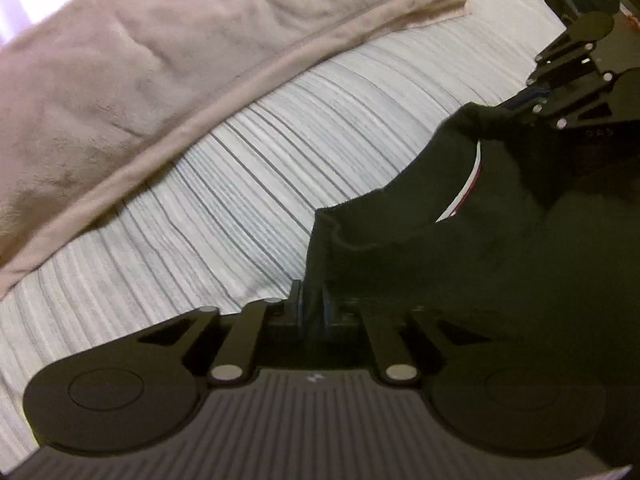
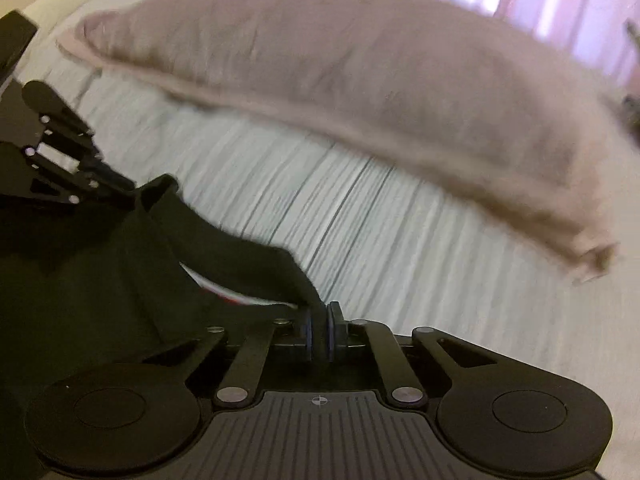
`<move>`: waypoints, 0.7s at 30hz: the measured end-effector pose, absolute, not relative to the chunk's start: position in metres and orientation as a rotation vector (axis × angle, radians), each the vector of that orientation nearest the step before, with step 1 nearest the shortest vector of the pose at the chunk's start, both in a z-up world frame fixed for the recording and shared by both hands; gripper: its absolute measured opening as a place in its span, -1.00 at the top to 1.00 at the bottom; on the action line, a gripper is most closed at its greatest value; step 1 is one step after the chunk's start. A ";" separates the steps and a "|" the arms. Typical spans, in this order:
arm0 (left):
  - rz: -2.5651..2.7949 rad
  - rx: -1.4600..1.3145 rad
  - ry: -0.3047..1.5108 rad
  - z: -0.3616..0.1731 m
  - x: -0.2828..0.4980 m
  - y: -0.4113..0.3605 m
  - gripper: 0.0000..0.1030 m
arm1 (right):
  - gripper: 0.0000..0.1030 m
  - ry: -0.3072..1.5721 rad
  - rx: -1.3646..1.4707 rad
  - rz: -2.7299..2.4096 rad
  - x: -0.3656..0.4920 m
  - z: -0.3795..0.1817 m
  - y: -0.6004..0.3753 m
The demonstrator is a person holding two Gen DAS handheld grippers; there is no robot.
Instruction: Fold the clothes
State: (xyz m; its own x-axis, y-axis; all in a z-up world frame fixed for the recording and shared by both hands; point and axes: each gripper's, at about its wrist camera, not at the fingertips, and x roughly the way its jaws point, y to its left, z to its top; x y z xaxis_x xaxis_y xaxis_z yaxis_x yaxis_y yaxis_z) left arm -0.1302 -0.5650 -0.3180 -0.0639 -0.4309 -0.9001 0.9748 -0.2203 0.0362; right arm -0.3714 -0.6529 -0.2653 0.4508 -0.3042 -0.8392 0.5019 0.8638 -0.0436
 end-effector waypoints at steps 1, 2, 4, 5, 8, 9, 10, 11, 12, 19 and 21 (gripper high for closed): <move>-1.559 0.988 0.739 -0.307 -0.128 -0.561 0.91 | 0.90 0.948 0.199 -0.528 -0.371 -0.253 -0.657; -1.550 0.956 0.690 -0.291 -0.125 -0.558 0.91 | 0.90 0.910 0.185 -0.548 -0.369 -0.242 -0.665; -1.527 0.892 0.619 -0.264 -0.116 -0.561 0.91 | 0.88 0.857 0.157 -0.573 -0.359 -0.231 -0.681; -1.516 0.861 0.597 -0.253 -0.111 -0.566 0.90 | 0.76 0.847 0.148 -0.584 -0.353 -0.232 -0.688; -1.452 0.891 0.565 -0.261 -0.106 -0.593 0.76 | -0.36 0.861 0.158 -0.631 -0.338 -0.252 -0.701; -1.439 0.888 0.581 -0.263 -0.102 -0.594 0.60 | -0.36 0.842 0.198 -0.650 -0.341 -0.253 -0.701; -1.426 0.886 0.597 -0.266 -0.099 -0.594 0.59 | -0.36 0.822 0.237 -0.668 -0.344 -0.254 -0.700; -1.413 0.884 0.613 -0.269 -0.095 -0.594 0.58 | -0.36 0.808 0.264 -0.681 -0.348 -0.255 -0.697; -1.400 0.882 0.628 -0.271 -0.092 -0.593 0.56 | -0.36 0.805 0.271 -0.686 -0.353 -0.255 -0.689; -1.287 0.883 0.686 -0.252 -0.062 -0.493 0.38 | -0.36 0.788 0.429 -0.699 -0.401 -0.247 -0.612; -1.233 0.874 0.718 -0.244 -0.049 -0.455 0.24 | -0.36 0.779 0.504 -0.680 -0.409 -0.243 -0.581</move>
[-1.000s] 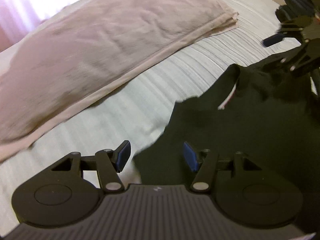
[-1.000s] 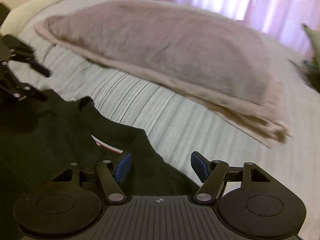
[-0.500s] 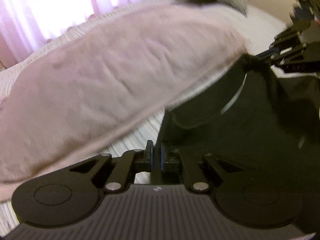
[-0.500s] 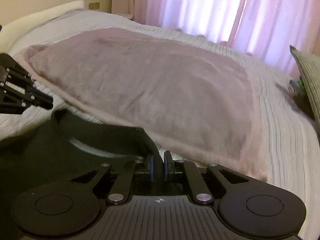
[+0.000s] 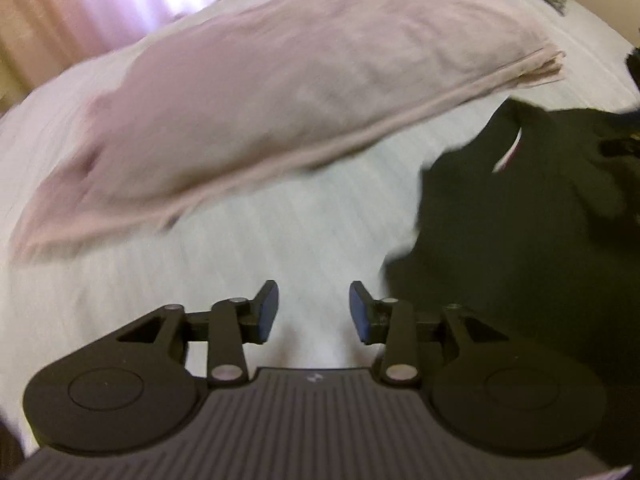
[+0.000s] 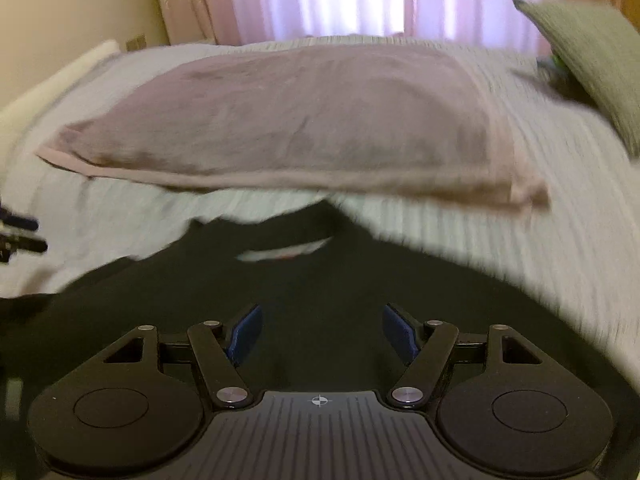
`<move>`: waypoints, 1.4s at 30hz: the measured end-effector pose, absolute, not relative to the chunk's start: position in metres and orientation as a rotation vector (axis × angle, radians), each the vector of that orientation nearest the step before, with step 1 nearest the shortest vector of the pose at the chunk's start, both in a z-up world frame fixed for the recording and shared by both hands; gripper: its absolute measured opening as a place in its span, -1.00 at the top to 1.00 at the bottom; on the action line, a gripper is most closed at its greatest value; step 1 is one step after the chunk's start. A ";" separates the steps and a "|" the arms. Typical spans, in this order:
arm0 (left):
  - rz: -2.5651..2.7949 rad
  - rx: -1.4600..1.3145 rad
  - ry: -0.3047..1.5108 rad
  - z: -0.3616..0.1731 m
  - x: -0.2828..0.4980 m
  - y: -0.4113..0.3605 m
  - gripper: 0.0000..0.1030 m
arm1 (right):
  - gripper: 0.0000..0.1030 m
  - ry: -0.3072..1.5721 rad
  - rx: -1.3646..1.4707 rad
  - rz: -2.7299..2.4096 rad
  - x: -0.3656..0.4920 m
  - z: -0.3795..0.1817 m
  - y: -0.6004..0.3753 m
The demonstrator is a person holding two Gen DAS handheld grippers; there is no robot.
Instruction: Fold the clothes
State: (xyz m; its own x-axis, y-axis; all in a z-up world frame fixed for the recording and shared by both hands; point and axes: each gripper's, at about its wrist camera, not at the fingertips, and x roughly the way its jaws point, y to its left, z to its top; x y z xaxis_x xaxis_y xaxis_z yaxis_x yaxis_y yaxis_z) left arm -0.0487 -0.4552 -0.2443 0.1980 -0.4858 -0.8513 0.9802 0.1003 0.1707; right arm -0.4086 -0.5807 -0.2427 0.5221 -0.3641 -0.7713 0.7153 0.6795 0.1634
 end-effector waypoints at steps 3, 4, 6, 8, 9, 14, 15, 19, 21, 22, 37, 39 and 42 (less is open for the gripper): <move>-1.151 0.875 0.781 -0.233 -0.034 -0.397 0.12 | -0.36 0.787 0.601 -0.620 -0.407 -0.239 -0.530; -1.131 0.879 0.806 -0.231 -0.030 -0.380 0.12 | -0.36 0.801 0.616 -0.586 -0.402 -0.238 -0.511; -1.103 0.888 0.848 -0.230 -0.024 -0.349 0.07 | -0.36 0.830 0.628 -0.521 -0.391 -0.239 -0.479; -1.088 0.897 0.881 -0.231 -0.018 -0.322 -0.01 | -0.36 0.860 0.633 -0.457 -0.376 -0.239 -0.445; -1.090 0.891 0.903 -0.233 -0.016 -0.312 -0.02 | -0.36 0.873 0.629 -0.431 -0.368 -0.239 -0.430; -1.177 0.900 0.964 -0.254 -0.005 -0.287 -0.02 | -0.36 0.922 0.603 -0.337 -0.326 -0.246 -0.359; -1.203 0.893 0.989 -0.258 -0.002 -0.284 -0.02 | -0.36 0.928 0.598 -0.325 -0.317 -0.248 -0.345; -1.332 0.829 1.001 -0.260 0.013 -0.262 0.00 | -0.36 0.943 0.580 -0.316 -0.270 -0.254 -0.293; -1.389 0.811 1.010 -0.258 0.022 -0.249 0.13 | -0.36 0.932 0.544 -0.352 -0.246 -0.251 -0.278; -1.413 0.809 1.006 -0.257 0.027 -0.243 0.13 | -0.36 0.930 0.508 -0.373 -0.233 -0.248 -0.273; -1.489 0.677 1.033 -0.259 0.050 -0.168 0.07 | 0.83 1.121 -0.243 -0.150 -0.100 -0.259 -0.331; -1.491 0.634 1.081 -0.266 0.038 -0.169 0.02 | 0.84 1.093 -0.241 -0.169 -0.114 -0.249 -0.334; -1.476 0.586 1.171 -0.279 0.021 -0.175 0.00 | 0.91 1.056 -0.223 -0.218 -0.135 -0.235 -0.340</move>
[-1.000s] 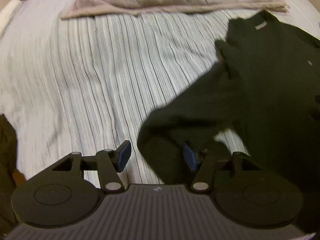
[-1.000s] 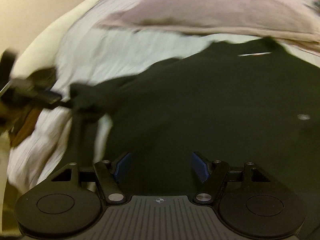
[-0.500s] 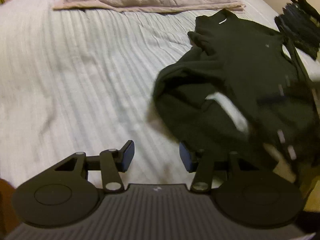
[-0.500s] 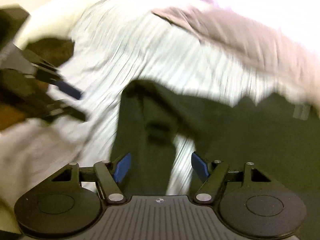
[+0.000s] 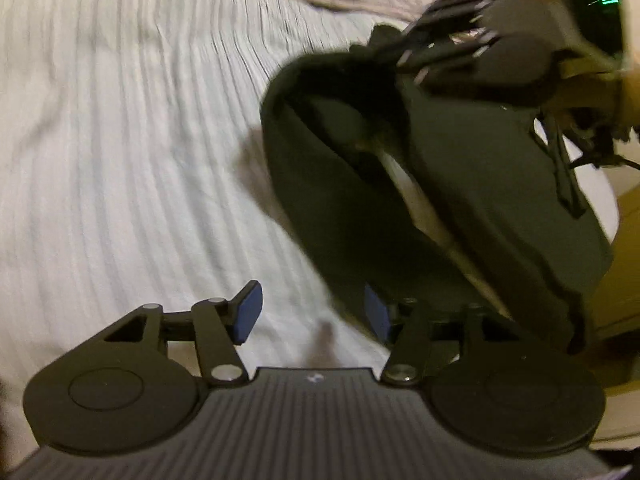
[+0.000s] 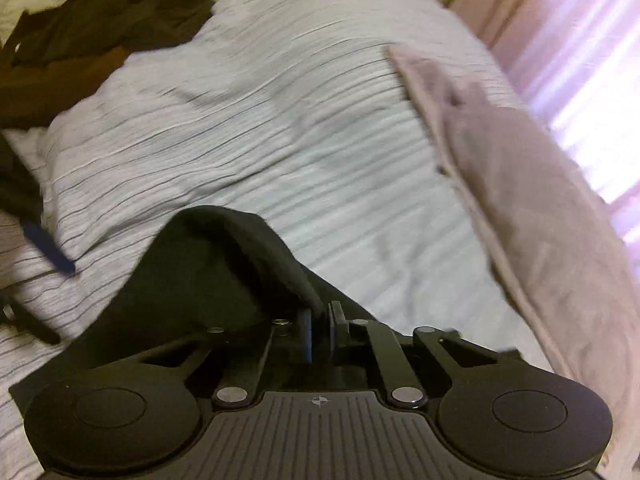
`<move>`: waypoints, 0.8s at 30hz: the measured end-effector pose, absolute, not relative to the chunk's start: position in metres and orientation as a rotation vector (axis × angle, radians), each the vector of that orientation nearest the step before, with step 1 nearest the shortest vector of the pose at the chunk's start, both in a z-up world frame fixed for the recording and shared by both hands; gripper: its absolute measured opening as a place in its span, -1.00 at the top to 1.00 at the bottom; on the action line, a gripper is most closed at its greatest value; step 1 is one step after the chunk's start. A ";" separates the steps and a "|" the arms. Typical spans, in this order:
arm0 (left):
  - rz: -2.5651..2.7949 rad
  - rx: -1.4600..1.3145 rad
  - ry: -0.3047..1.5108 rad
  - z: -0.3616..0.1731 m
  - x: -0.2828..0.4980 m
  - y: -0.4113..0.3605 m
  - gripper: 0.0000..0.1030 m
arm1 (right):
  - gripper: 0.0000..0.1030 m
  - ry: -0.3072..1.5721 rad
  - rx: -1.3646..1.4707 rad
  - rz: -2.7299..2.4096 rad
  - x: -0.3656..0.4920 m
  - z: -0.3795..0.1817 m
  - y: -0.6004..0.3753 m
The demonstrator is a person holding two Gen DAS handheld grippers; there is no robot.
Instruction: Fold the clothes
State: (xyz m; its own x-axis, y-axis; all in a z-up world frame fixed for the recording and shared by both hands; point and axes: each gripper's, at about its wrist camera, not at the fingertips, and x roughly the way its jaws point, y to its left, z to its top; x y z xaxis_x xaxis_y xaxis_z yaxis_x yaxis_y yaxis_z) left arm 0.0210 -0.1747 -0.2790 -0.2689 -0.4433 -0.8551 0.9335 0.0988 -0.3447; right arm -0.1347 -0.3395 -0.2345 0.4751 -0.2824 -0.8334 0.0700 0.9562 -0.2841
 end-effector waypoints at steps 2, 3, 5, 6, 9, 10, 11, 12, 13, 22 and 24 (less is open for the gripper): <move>-1.459 0.557 1.234 -0.287 0.009 -0.179 0.00 | 0.91 1.035 -0.204 -0.249 -0.152 -0.225 -0.343; -1.456 0.561 1.249 -0.290 0.003 -0.181 0.00 | 0.91 1.023 -0.194 -0.259 -0.161 -0.223 -0.345; -1.449 0.570 1.278 -0.295 -0.011 -0.184 0.00 | 0.91 1.005 -0.178 -0.279 -0.173 -0.219 -0.351; -1.444 0.584 1.285 -0.298 -0.017 -0.186 0.07 | 0.91 1.003 -0.176 -0.286 -0.177 -0.217 -0.353; -1.440 0.644 1.272 -0.298 -0.031 -0.190 0.86 | 0.91 1.002 -0.172 -0.301 -0.191 -0.211 -0.358; -1.442 0.673 1.239 -0.292 -0.032 -0.191 0.97 | 0.91 0.998 -0.173 -0.305 -0.193 -0.208 -0.359; -1.447 0.692 1.197 -0.283 -0.030 -0.190 0.97 | 0.91 0.992 -0.175 -0.309 -0.196 -0.205 -0.360; -1.443 0.703 1.149 -0.271 -0.025 -0.188 0.97 | 0.91 0.981 -0.178 -0.310 -0.199 -0.201 -0.359; -1.417 0.735 1.068 -0.255 -0.015 -0.185 0.97 | 0.91 0.968 -0.178 -0.309 -0.200 -0.198 -0.358; -1.083 1.211 0.333 -0.166 0.057 -0.130 0.95 | 0.89 0.968 -0.091 -0.221 -0.188 -0.221 -0.325; -1.086 1.310 0.369 -0.188 0.061 -0.118 0.94 | 0.89 0.997 -0.053 -0.223 -0.188 -0.230 -0.320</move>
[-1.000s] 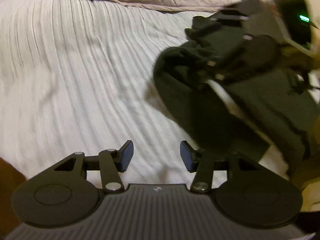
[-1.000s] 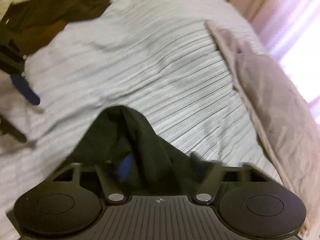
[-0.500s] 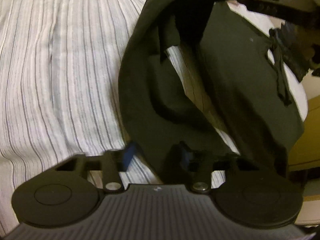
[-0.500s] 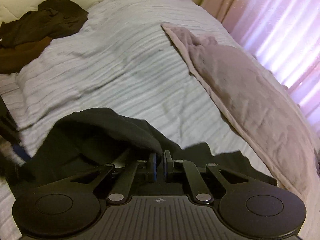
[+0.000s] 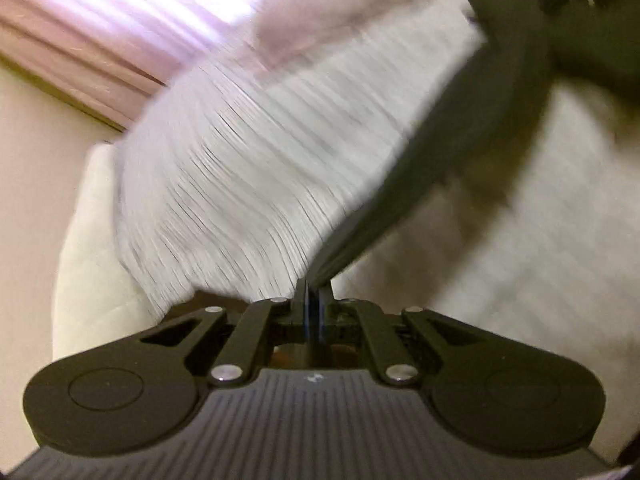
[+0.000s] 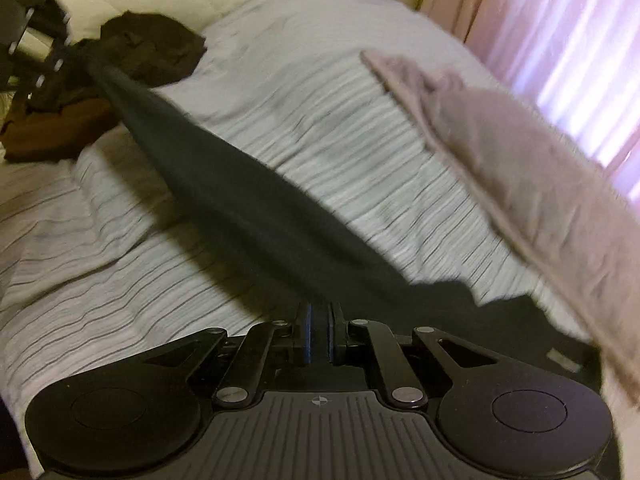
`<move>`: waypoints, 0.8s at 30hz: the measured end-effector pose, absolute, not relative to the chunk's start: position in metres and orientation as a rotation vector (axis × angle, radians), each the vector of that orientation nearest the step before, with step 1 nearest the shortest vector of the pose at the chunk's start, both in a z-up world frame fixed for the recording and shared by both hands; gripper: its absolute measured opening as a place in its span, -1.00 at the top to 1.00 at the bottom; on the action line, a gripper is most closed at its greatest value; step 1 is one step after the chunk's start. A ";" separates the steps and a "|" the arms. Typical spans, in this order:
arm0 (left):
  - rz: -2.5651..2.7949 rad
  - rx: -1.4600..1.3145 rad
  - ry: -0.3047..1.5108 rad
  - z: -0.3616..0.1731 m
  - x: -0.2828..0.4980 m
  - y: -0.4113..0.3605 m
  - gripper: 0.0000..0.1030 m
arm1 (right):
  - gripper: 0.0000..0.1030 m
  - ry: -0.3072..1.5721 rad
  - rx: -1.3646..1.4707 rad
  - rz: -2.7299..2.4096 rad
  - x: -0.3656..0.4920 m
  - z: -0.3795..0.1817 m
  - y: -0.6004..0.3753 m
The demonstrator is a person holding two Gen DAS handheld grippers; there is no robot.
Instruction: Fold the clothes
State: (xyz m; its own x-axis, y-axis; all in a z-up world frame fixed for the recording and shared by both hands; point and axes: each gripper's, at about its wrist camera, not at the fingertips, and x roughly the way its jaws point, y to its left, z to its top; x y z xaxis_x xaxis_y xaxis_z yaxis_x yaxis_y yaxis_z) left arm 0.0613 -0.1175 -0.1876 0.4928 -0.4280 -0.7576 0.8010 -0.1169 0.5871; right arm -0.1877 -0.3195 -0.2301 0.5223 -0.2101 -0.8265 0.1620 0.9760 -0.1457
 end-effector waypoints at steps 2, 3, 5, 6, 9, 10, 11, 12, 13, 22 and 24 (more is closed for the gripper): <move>-1.099 1.348 0.481 -0.208 0.061 -0.109 0.87 | 0.31 1.019 -0.010 -0.228 -0.189 -0.236 -0.317; -1.105 1.353 0.539 -0.217 0.060 -0.105 0.85 | -0.07 1.022 0.009 -0.233 -0.191 -0.237 -0.317; -1.117 1.333 0.637 -0.228 0.060 -0.097 0.73 | -0.45 1.013 0.040 -0.245 -0.195 -0.236 -0.317; -1.121 1.304 0.674 -0.226 0.063 -0.095 0.62 | -0.45 1.018 0.057 -0.249 -0.196 -0.236 -0.318; -1.116 1.184 0.752 -0.212 0.076 -0.085 0.51 | -0.45 1.030 0.102 -0.283 -0.195 -0.235 -0.327; -1.114 1.138 0.766 -0.206 0.084 -0.086 0.48 | -0.45 1.027 0.118 -0.300 -0.193 -0.235 -0.331; -1.112 1.093 0.780 -0.201 0.092 -0.088 0.41 | -0.45 1.025 0.133 -0.316 -0.192 -0.234 -0.336; -1.112 1.070 0.787 -0.201 0.100 -0.095 0.36 | -0.45 1.023 0.149 -0.332 -0.190 -0.234 -0.341; -1.112 1.046 0.793 -0.201 0.109 -0.102 0.34 | -0.45 1.020 0.165 -0.350 -0.188 -0.233 -0.346; -1.214 1.110 0.912 -0.270 0.178 -0.170 0.30 | -0.45 1.016 0.302 -0.559 -0.170 -0.243 -0.416; -1.259 1.145 0.940 -0.276 0.179 -0.169 0.50 | -0.45 1.016 0.333 -0.593 -0.166 -0.249 -0.431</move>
